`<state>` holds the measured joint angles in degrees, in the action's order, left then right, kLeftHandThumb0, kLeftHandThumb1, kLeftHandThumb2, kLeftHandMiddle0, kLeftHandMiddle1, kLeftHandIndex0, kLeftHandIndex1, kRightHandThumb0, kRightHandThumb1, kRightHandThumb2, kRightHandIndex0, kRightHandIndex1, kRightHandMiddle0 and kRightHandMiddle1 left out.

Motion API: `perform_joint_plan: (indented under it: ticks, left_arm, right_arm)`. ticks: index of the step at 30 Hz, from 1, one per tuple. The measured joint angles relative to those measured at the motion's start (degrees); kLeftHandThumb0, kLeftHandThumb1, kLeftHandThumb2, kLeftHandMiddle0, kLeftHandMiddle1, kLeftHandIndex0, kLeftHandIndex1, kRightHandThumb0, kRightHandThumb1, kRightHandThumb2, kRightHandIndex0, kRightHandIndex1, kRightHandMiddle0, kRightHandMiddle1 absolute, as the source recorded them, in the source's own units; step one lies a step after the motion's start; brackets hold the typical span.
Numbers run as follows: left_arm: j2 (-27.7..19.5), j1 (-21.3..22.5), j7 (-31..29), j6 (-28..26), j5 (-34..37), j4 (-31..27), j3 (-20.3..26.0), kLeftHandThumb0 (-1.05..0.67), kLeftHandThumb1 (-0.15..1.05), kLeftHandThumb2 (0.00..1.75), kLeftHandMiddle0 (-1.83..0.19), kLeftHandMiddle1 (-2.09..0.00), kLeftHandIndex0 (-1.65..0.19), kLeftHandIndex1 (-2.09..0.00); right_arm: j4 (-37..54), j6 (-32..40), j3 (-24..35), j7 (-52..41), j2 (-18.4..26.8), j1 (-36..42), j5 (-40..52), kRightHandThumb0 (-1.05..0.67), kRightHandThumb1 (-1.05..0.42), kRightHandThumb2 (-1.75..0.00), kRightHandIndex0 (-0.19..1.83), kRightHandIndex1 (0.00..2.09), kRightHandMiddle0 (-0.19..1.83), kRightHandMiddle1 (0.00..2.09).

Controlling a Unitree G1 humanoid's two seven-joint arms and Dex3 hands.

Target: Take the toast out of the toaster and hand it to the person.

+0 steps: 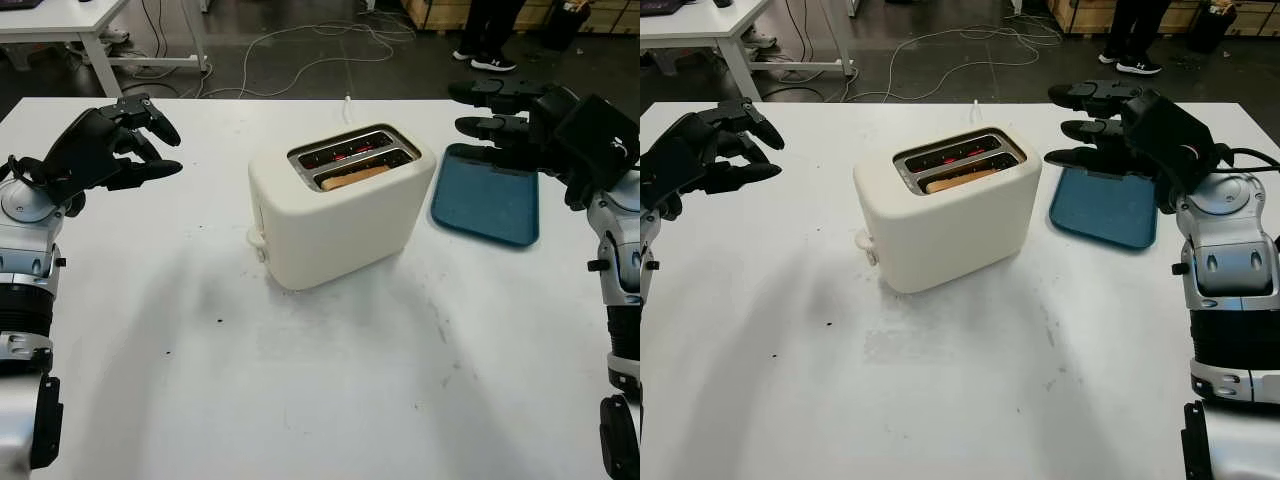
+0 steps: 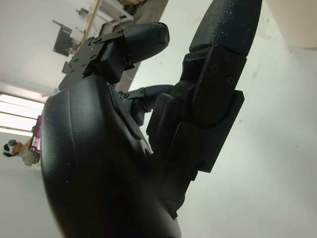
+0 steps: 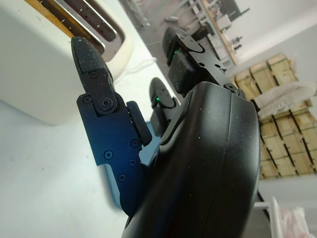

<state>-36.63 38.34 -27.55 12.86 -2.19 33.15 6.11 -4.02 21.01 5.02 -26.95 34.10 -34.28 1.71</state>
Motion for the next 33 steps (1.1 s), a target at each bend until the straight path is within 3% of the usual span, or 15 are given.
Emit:
perform_joint_plan:
  ticks: [33]
  left_arm:
    - [0.00,0.00,-0.39,-0.60,0.34,-0.24,0.08,-1.05,0.86,0.00,-0.32,-1.63,-0.32,-1.55]
  right_arm:
    - [-1.82,-2.95,0.17,-0.87,0.00,0.00,0.16,-0.56,-0.78,0.00,0.47,0.12,0.51,0.00]
